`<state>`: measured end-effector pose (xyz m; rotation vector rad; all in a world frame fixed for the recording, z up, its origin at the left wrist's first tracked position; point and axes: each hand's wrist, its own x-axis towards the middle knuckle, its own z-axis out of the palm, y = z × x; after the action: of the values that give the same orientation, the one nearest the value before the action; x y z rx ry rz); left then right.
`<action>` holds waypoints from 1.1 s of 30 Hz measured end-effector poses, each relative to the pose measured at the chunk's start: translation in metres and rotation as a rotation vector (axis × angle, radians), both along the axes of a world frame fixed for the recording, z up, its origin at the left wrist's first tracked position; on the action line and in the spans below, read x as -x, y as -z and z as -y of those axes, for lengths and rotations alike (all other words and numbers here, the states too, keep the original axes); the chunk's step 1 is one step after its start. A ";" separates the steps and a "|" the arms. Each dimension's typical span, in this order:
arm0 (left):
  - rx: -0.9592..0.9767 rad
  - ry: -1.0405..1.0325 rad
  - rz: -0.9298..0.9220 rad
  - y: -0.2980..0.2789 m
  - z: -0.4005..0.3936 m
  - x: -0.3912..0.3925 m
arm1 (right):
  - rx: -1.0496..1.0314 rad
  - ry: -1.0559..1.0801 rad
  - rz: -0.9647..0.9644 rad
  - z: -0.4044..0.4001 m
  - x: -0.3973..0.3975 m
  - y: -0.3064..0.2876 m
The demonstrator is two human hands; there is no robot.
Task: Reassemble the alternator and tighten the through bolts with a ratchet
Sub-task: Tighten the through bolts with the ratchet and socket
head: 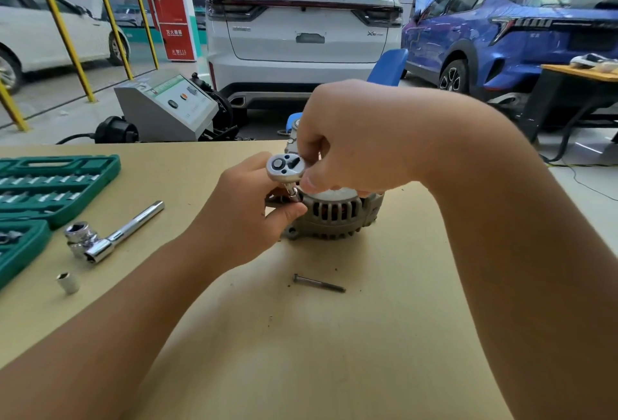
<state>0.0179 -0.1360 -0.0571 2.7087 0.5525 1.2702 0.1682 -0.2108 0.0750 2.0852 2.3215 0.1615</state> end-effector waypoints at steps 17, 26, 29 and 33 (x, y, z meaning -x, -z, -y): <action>0.035 -0.003 0.066 0.009 -0.004 -0.001 | -0.144 -0.030 -0.118 0.033 -0.012 -0.015; 0.057 0.035 0.139 0.010 -0.003 0.003 | -0.116 -0.028 -0.130 0.033 -0.010 -0.013; 0.081 0.005 0.151 0.010 -0.004 0.002 | -0.097 -0.036 -0.140 0.030 -0.007 -0.010; 0.086 -0.002 0.140 0.009 -0.005 0.001 | -0.087 -0.057 -0.113 0.029 -0.001 -0.007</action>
<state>0.0165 -0.1307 -0.0661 2.5270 0.5803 1.3888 0.1696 -0.2394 0.0817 2.1209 2.4837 0.1519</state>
